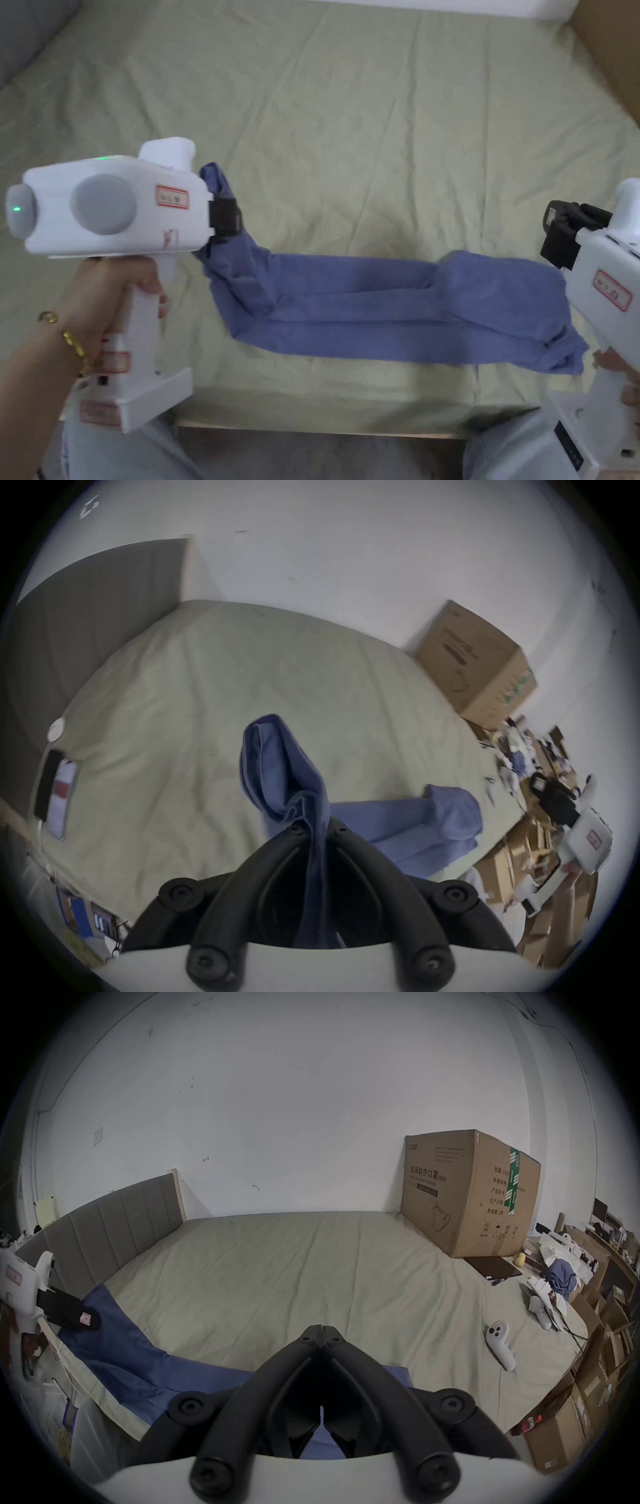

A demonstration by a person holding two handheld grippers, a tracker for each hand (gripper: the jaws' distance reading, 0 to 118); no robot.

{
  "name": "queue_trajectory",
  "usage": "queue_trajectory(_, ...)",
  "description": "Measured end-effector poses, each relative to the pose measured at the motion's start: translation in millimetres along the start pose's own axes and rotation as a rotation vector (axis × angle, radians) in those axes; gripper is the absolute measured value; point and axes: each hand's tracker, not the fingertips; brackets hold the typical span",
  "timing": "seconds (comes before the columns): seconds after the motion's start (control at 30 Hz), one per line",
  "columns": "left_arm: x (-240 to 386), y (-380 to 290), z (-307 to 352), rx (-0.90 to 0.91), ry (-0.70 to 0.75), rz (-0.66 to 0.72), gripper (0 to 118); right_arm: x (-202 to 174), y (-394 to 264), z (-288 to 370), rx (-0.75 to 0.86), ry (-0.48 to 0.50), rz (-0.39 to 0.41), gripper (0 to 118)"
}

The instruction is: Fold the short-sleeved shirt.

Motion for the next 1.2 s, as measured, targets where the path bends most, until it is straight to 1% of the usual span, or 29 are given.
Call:
queue_trajectory(0.1,34,-6,-38,-0.056,-0.043,-0.022,6,8,-3,6,0.005,-0.007,-0.013,0)
queue_trajectory(0.2,67,-19,-85,-0.132,-0.068,-0.012,6,17,-6,12,0.014,-0.035,-0.023,0)
queue_trajectory(0.3,89,-38,-130,-0.215,-0.048,-0.029,8,27,-10,18,0.013,-0.052,-0.044,0)
queue_trajectory(0.33,92,-44,-147,-0.248,-0.045,-0.046,14,29,-11,20,0.01,-0.06,-0.048,0)
queue_trajectory(0.37,95,-51,-162,-0.3,-0.051,-0.062,28,32,-12,21,0.007,-0.068,-0.049,0)
queue_trajectory(0.43,101,-64,-181,-0.404,-0.034,-0.083,67,36,-14,22,-0.001,-0.079,-0.047,0)
queue_trajectory(0.47,106,-69,-185,-0.429,-0.045,-0.087,71,38,-14,23,-0.002,-0.086,-0.047,0)
queue_trajectory(0.57,107,-66,-180,-0.39,-0.053,-0.066,71,42,-15,23,-0.004,-0.096,-0.055,0)
queue_trajectory(0.6,109,-57,-170,-0.358,-0.08,-0.042,71,41,-15,23,-0.004,-0.099,-0.057,0)
queue_trajectory(0.67,103,-39,-149,-0.254,-0.129,0.0,69,41,-15,23,-0.007,-0.097,-0.053,0)
queue_trajectory(0.7,101,-31,-138,-0.2,-0.123,0.006,67,40,-15,23,-0.007,-0.095,-0.049,0)
queue_trajectory(0.73,103,-24,-126,-0.137,-0.094,-0.003,55,38,-14,23,-0.006,-0.092,-0.045,0)
queue_trajectory(0.77,102,-20,-115,-0.072,-0.066,-0.037,37,38,-14,23,-0.005,-0.087,-0.043,0)
queue_trajectory(0.8,103,-21,-108,-0.024,-0.045,-0.085,14,37,-14,22,-0.004,-0.081,-0.042,0)
queue_trajectory(0.83,103,-23,-105,0.0,-0.03,-0.119,3,36,-13,22,-0.002,-0.078,-0.04,0)
queue_trajectory(0.9,104,-37,-106,0.007,-0.013,-0.157,1,34,-12,21,0.0,-0.074,-0.038,0)
queue_trajectory(1.03,101,-77,-139,-0.16,-0.021,-0.134,1,34,-11,22,0.003,-0.064,-0.036,0)
queue_trajectory(1.1,106,-98,-158,-0.237,-0.024,-0.158,1,35,-12,25,0.002,-0.069,-0.027,0)
queue_trajectory(1.2,118,-120,-180,-0.269,-0.014,-0.168,1,40,-14,30,-0.005,-0.084,-0.016,0)
